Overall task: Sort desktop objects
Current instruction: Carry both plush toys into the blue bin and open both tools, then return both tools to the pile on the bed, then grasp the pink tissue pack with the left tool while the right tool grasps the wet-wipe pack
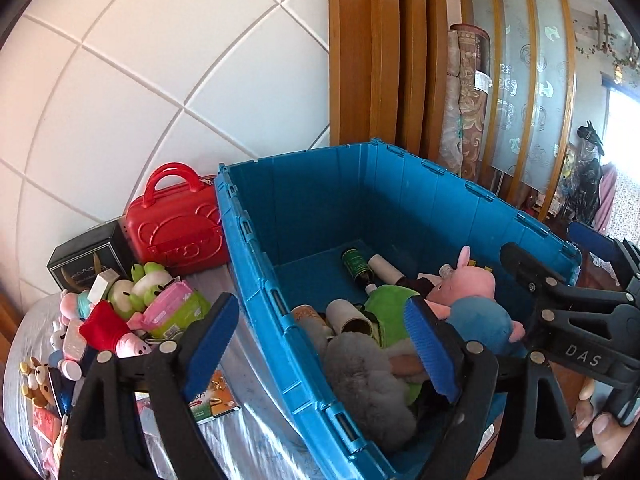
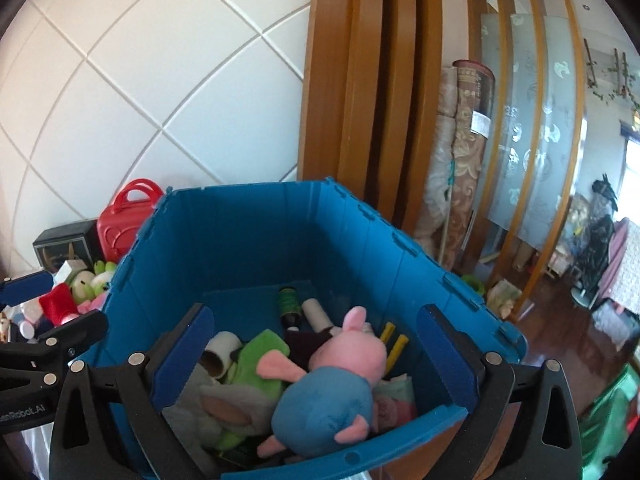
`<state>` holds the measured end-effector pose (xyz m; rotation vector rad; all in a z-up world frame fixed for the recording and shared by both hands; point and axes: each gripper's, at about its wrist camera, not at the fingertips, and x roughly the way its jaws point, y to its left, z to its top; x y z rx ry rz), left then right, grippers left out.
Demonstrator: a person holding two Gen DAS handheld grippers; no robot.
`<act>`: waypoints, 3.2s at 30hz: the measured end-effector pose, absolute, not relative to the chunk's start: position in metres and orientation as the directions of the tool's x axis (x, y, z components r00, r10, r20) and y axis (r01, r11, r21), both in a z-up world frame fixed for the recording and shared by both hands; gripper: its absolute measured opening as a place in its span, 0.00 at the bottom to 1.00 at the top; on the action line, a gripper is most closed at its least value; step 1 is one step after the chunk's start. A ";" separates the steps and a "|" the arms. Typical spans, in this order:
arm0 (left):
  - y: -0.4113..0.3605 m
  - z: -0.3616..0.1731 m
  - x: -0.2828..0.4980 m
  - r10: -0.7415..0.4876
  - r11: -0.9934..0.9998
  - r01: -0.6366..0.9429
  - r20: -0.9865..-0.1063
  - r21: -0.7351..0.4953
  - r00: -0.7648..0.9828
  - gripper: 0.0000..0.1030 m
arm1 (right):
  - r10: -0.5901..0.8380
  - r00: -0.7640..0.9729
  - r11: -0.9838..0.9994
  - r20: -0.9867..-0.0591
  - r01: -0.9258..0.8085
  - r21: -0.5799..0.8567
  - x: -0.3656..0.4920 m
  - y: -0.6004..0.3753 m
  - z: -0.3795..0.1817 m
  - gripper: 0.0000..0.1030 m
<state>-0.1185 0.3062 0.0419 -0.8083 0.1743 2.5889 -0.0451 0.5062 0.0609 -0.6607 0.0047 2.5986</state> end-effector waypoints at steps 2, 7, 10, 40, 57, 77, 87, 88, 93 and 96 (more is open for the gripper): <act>0.294 0.042 -0.116 0.353 -0.909 -0.416 -0.562 -0.018 -0.748 0.82 | 0.421 -0.788 -0.902 -0.449 -0.418 -0.113 -0.045 0.496 0.063 1.00; 0.261 0.039 -0.115 0.327 -0.929 -0.369 -0.565 -0.044 -0.758 0.82 | 0.365 -0.825 -0.928 -0.431 -0.359 -0.100 -0.048 0.469 0.067 1.00; 0.243 0.035 -0.116 0.291 -0.944 -0.328 -0.572 -0.041 -0.766 0.82 | 0.331 -0.840 -0.942 -0.430 -0.322 -0.097 -0.055 0.453 0.067 1.00; -0.019 -0.068 -0.120 -0.087 -0.986 0.163 -0.760 -0.026 -0.645 0.82 | -0.053 -0.820 -0.992 -0.570 0.110 -0.066 -0.142 0.257 0.003 1.00; -0.011 -0.176 -0.184 0.024 -0.988 0.129 -0.898 -0.089 -0.440 0.82 | -0.027 -0.653 -0.990 -0.757 0.125 -0.073 -0.205 0.244 -0.101 1.00; -0.059 -0.245 -0.236 -0.200 -0.954 0.276 -0.932 0.115 -0.301 0.82 | -0.050 -0.479 -0.988 -0.877 0.150 -0.026 -0.279 0.251 -0.186 1.00; -0.063 -0.207 -0.226 -0.133 -0.972 0.231 -0.911 0.042 -0.391 0.82 | -0.101 -0.446 -0.980 -0.889 0.199 0.011 -0.290 0.218 -0.198 1.00; -0.058 -0.205 -0.228 -0.117 -0.977 0.211 -0.909 0.033 -0.400 0.82 | -0.105 -0.446 -0.980 -0.889 0.200 0.016 -0.292 0.214 -0.199 1.00; -0.028 -0.217 -0.246 -0.087 -0.992 0.120 -0.913 0.042 -0.398 0.82 | -0.114 -0.431 -0.979 -0.895 0.203 0.027 -0.297 0.200 -0.205 1.00; -0.025 -0.240 -0.259 -0.114 -0.991 0.103 -0.926 0.082 -0.361 0.82 | -0.112 -0.428 -0.977 -0.897 0.212 0.021 -0.298 0.196 -0.210 0.98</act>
